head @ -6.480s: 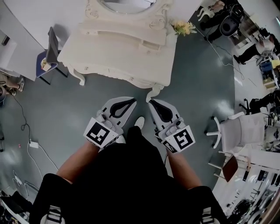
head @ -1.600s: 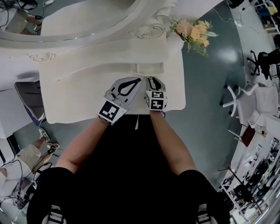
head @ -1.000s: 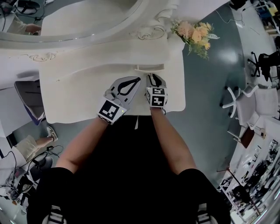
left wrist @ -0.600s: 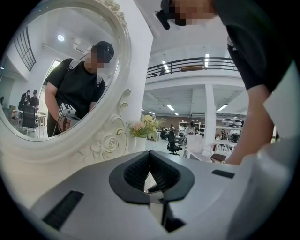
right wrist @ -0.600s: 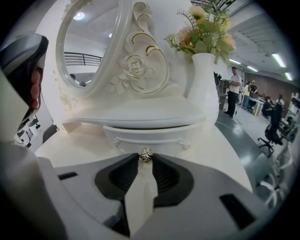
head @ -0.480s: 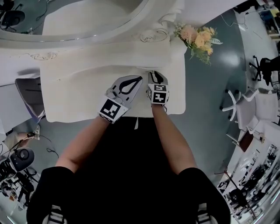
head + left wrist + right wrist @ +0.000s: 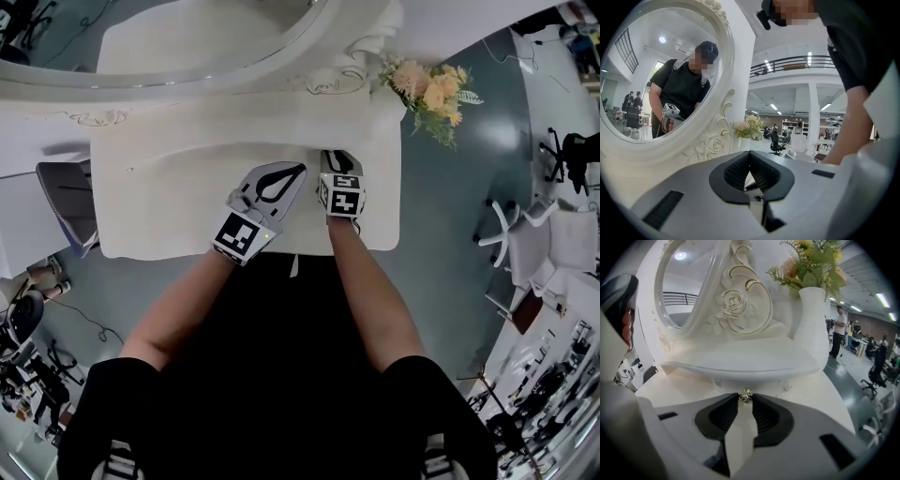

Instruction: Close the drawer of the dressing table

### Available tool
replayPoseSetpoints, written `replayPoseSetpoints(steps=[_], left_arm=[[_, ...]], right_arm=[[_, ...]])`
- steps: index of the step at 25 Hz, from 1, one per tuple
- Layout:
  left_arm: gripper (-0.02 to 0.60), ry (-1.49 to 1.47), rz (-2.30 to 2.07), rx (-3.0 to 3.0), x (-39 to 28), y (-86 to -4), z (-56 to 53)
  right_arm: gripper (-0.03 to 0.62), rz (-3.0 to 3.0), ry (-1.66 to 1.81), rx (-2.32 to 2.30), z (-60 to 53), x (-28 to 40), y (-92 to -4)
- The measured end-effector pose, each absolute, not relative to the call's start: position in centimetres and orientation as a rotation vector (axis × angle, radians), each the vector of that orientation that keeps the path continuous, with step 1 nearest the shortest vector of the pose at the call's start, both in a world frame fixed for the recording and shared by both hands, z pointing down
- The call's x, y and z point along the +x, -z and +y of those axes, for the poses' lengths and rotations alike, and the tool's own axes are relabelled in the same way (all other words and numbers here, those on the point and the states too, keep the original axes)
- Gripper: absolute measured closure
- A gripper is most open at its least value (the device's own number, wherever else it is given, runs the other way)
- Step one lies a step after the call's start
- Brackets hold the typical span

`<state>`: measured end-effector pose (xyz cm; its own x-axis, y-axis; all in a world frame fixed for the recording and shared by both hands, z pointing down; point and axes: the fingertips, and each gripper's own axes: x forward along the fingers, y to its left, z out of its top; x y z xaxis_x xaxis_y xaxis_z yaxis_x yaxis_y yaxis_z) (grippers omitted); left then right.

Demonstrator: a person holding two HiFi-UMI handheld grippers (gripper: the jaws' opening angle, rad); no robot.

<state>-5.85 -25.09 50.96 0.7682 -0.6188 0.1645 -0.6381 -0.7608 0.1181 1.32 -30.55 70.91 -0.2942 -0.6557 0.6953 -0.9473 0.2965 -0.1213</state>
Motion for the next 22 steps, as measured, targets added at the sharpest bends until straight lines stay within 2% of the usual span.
replayPoseSetpoints(steps=[6, 10, 15, 22], left_arm=[[0.587, -0.177, -1.023, 2.788, -6.1, -50.5, -25.0], [0.586, -0.192, -1.045, 2.785, -6.2, -50.5, -24.8], [0.586, -0.177, -1.060, 2.780, -6.1, -49.3, -24.4], [0.586, -0.174, -1.036, 2.797, -5.7, -48.0, -23.0]], right_arm=[[0.494, -2.048, -0.735, 1.420, -30.6, 1.2, -70.9], [0.461, -2.069, -0.739, 1.366, -29.9, 0.8, -70.5], [0.459, -2.085, -0.766, 1.367, -27.9, 1.7, -69.3], [0.459, -2.222, -0.743, 1.388, -26.0, 3.3, -63.8]])
